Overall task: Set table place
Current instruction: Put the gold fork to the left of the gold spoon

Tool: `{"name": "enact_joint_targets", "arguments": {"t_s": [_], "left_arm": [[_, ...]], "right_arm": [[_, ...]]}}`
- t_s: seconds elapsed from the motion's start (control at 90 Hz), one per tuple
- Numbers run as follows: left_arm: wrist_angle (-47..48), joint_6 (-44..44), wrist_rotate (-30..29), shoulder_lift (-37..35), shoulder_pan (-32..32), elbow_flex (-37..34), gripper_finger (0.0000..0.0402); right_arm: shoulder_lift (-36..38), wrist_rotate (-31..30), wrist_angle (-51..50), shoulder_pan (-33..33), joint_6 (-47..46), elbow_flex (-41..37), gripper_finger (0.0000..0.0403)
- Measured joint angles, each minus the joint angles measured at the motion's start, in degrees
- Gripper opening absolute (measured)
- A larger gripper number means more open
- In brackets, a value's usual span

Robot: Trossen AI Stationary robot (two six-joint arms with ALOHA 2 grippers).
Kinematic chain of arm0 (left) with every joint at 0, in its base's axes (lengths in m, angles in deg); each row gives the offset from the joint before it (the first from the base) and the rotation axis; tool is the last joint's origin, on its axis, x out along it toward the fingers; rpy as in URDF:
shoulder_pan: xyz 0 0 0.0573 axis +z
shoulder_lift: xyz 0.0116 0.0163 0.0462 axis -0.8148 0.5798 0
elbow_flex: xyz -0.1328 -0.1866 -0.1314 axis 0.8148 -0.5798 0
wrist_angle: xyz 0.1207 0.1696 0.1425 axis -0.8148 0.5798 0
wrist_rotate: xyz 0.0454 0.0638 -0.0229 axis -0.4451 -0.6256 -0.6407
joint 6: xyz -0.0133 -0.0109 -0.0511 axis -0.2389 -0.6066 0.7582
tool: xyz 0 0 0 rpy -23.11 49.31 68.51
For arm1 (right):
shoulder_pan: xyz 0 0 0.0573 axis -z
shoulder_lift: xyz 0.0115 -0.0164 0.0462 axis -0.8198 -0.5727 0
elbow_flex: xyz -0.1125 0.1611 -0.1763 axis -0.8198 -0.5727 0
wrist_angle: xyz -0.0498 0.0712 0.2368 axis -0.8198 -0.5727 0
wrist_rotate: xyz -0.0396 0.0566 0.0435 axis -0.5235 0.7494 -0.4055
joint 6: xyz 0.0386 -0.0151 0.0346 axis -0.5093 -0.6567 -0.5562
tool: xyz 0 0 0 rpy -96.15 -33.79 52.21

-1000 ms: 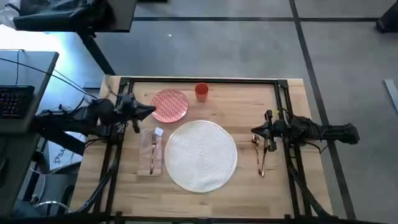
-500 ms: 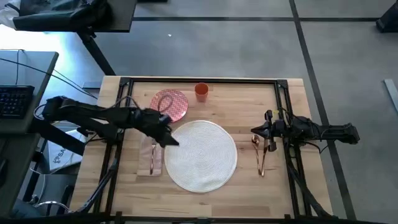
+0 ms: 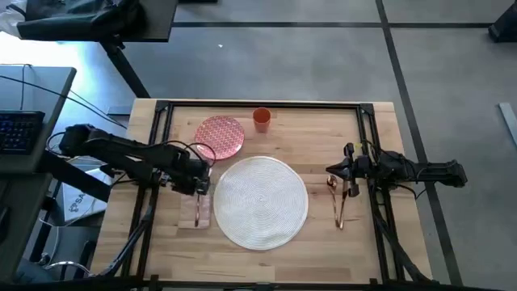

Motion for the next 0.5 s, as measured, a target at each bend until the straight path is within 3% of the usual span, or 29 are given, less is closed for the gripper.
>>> {"name": "enact_joint_targets", "arguments": {"t_s": [0.189, 0.5], "left_arm": [[-8.2, 4.1, -2.3, 0.9, 0.2, -4.9, 0.0154], [-12.0, 2.2, -4.6, 6.3, -0.6, -5.1, 0.0122]], "right_arm": [[0.0, 0.0, 0.0, 0.0, 0.0, 0.0, 0.0000], [0.0, 0.0, 0.0, 0.0, 0.0, 0.0, 0.0000]]}}
